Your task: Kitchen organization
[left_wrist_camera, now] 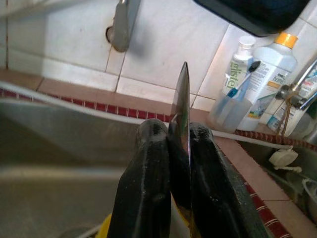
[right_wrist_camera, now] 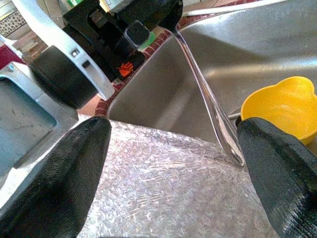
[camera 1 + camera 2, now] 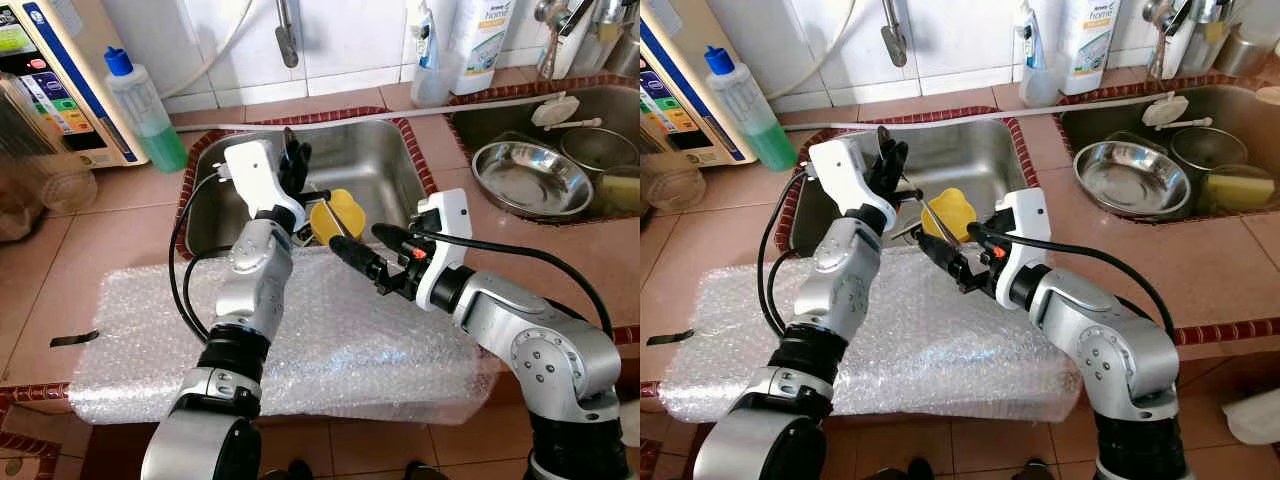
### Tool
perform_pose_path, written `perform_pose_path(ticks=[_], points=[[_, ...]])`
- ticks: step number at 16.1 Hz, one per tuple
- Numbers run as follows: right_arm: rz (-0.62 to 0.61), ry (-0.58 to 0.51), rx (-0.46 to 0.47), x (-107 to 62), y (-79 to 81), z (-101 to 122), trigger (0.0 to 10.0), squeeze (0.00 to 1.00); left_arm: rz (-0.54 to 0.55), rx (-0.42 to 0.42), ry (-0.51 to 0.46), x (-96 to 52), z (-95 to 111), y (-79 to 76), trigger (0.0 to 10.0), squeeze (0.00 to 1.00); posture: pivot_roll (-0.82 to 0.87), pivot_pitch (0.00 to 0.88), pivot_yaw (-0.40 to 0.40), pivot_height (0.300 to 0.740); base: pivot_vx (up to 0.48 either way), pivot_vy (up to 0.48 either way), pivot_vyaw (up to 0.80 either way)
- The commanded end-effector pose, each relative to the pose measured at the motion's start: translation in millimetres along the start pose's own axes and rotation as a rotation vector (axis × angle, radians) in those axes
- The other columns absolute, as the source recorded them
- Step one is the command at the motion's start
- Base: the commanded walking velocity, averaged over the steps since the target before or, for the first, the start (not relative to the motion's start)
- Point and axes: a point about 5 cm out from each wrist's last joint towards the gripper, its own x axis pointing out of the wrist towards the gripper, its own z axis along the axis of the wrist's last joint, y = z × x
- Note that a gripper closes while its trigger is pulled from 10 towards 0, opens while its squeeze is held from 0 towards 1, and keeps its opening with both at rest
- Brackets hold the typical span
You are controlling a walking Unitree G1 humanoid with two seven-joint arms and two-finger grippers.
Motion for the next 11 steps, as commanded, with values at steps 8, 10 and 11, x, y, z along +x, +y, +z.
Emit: perform_pose_path(ticks=[8,10,11], points=[[0.027,-0.001,-0.024,1.9,10.3,-3.6,10.0,1.0,0.093,-0.16,0.037,17.0,11.5,-5.7,10.0,0.0,-0.34,0.207,0.186,0.74,0.0,0.0,0.0],[0.032,0.001,-0.027,2.5,12.4,-5.4,10.0,1.0,0.104,-0.122,0.108,14.7,-4.5,-3.1,10.0,0.0,-0.34,0.208,0.188,0.74,0.0,0.0,0.0],[0.036,0.003,-0.032,2.9,13.8,-6.3,10.0,1.0,0.104,-0.102,0.135,12.0,-13.9,-2.0,10.0,0.0,-0.35,0.208,0.189,0.74,0.0,0.0,0.0]])
